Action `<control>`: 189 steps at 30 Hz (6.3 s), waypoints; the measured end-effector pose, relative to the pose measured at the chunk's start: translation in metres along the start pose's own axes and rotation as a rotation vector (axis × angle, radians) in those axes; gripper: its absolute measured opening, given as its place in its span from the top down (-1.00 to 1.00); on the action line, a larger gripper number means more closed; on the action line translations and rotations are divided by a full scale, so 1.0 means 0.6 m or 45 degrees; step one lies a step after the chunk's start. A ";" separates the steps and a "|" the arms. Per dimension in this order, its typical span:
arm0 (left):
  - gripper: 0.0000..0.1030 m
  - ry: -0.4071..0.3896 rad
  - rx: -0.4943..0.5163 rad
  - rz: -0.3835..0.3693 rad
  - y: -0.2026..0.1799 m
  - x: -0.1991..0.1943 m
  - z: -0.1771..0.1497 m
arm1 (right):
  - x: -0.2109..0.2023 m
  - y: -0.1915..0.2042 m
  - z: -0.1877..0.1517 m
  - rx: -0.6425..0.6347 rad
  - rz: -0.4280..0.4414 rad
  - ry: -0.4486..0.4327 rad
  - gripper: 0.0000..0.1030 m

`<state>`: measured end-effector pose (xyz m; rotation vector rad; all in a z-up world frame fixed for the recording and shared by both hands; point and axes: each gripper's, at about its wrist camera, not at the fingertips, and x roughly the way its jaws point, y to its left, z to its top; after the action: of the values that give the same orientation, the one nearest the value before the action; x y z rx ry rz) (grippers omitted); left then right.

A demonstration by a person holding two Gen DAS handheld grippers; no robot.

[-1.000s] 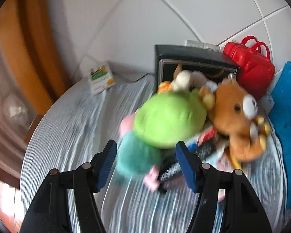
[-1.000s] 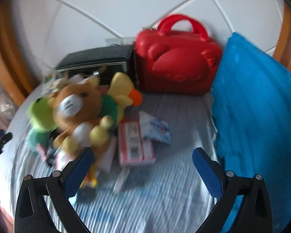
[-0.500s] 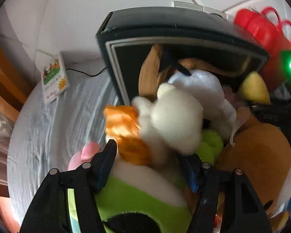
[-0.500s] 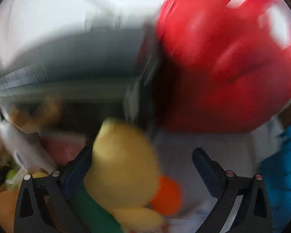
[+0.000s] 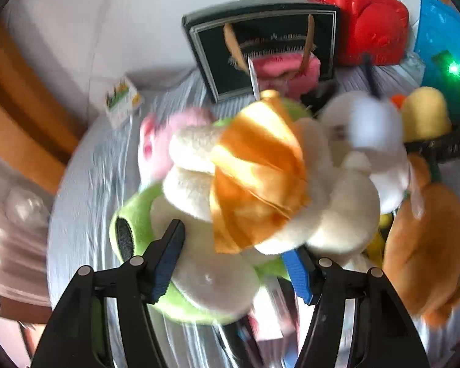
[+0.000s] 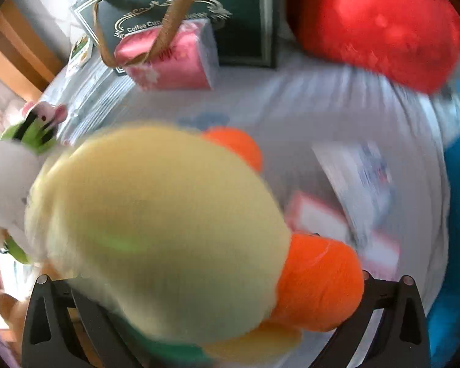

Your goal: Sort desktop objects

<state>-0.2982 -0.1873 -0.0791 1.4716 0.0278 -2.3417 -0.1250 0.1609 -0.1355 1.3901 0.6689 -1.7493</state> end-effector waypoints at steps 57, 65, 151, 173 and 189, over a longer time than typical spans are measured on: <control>-0.21 0.100 0.167 -0.715 -0.320 -0.047 -0.119 | -0.128 -0.010 -0.318 0.336 -0.215 -0.352 0.58; -0.21 -0.025 0.435 -0.583 -0.324 -0.140 -0.145 | -0.195 -0.058 -0.337 0.368 -0.313 -0.370 0.10; -0.68 -0.216 0.294 -0.501 -0.950 -0.409 0.370 | -0.632 -0.656 -0.151 0.374 -0.171 -0.549 0.44; -0.67 -0.237 0.323 -0.406 -0.867 -0.509 0.283 | -0.676 -0.603 -0.221 0.351 -0.362 -0.467 -0.99; -0.67 -0.510 0.220 -0.446 -0.839 -0.615 0.128 | -0.677 -0.556 -0.352 0.288 -0.436 -0.494 -0.99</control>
<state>-0.3848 0.3752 0.1878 1.1107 -0.0250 -2.9531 -0.2500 0.6160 0.1781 1.0713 0.5266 -2.3480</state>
